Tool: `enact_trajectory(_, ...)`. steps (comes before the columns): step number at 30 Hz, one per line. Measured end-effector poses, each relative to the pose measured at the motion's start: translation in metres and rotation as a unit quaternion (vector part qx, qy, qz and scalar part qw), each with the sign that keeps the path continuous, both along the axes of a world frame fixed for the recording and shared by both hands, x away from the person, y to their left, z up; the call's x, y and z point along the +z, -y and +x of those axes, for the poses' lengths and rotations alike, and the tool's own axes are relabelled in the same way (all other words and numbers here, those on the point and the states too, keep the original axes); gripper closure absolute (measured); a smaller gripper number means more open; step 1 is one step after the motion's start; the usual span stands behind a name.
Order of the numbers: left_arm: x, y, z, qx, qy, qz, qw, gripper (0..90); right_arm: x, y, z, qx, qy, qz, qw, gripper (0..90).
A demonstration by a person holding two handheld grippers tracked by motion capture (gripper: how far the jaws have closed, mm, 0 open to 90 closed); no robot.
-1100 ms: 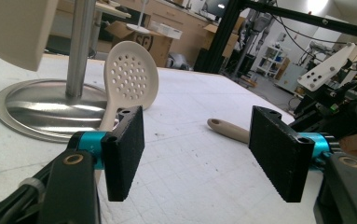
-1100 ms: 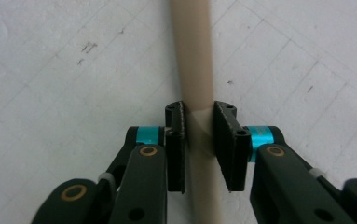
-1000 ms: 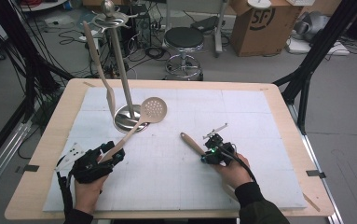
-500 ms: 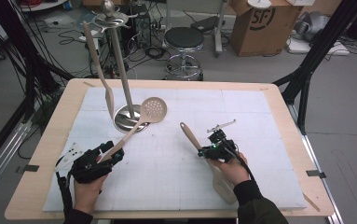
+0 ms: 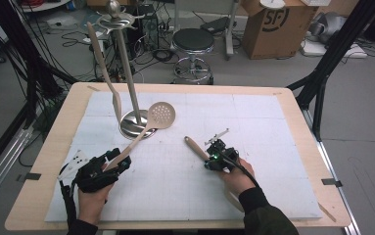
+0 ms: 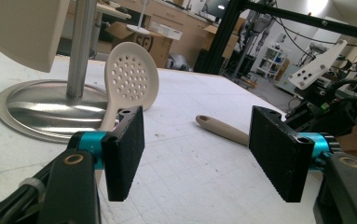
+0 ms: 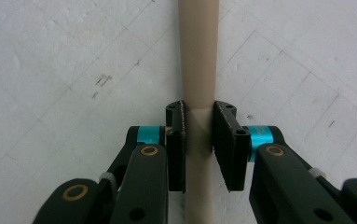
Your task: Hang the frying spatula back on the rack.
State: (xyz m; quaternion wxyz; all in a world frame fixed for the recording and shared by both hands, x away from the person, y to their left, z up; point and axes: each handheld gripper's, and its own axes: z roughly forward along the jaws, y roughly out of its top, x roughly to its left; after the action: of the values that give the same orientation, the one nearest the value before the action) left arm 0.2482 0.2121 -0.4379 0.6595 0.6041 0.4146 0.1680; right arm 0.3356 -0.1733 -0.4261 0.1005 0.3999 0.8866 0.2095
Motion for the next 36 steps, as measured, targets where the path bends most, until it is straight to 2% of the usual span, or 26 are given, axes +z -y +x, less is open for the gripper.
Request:
enact_trajectory(5,0.000,0.000,0.001,-0.002,-0.001,0.004,1.0000,36.6,0.002,-0.005,0.003,-0.005,-0.015,-0.015,0.9998,76.1)
enact_trajectory(7,0.000,0.000,0.001,-0.001,-0.001,0.004,1.0000,36.7,0.004,-0.009,0.010,-0.005,-0.040,-0.033,0.9986,76.0)
enact_trajectory(9,0.000,-0.001,0.001,0.001,0.000,0.002,1.0000,36.6,0.007,-0.016,0.017,-0.005,-0.066,-0.059,0.9961,75.9)
enact_trajectory(11,0.000,-0.002,0.001,0.001,-0.001,0.001,1.0000,36.7,0.008,-0.019,0.022,-0.005,-0.081,-0.067,0.9944,75.9)
enact_trajectory(13,-0.001,-0.002,0.001,0.001,-0.002,-0.001,1.0000,36.6,0.008,-0.019,0.024,-0.003,-0.087,-0.067,0.9939,75.9)
enact_trajectory(18,0.000,-0.001,0.001,-0.001,0.000,0.001,1.0000,36.7,0.008,-0.019,0.022,-0.004,-0.081,-0.068,0.9944,76.5)
enact_trajectory(20,0.000,-0.001,0.001,-0.001,0.000,0.001,1.0000,36.7,0.007,-0.011,0.021,-0.003,-0.076,-0.042,0.9962,76.9)
enact_trajectory(22,0.000,-0.002,0.002,0.001,-0.001,-0.002,1.0000,36.6,0.006,-0.001,0.019,-0.007,-0.074,-0.002,0.9972,77.1)
enact_trajectory(25,-0.001,-0.003,0.002,0.001,-0.002,-0.001,1.0000,36.7,0.006,0.008,0.015,-0.016,-0.063,0.037,0.9972,77.2)
enact_trajectory(28,-0.001,-0.003,0.001,0.004,-0.001,-0.004,1.0000,36.6,0.010,0.012,0.012,-0.016,-0.061,0.055,0.9965,77.1)
enact_trajectory(31,0.000,-0.003,0.001,0.004,0.000,-0.003,1.0000,36.6,0.015,0.015,0.012,-0.018,-0.046,0.072,0.9962,77.1)
enact_trajectory(33,0.000,-0.003,0.001,0.003,-0.001,-0.002,1.0000,36.7,0.020,0.018,0.011,-0.016,-0.028,0.093,0.9951,77.1)
enact_trajectory(36,0.000,-0.003,0.001,0.003,-0.001,-0.002,1.0000,36.7,0.030,0.023,0.010,-0.011,0.001,0.142,0.9898,77.1)
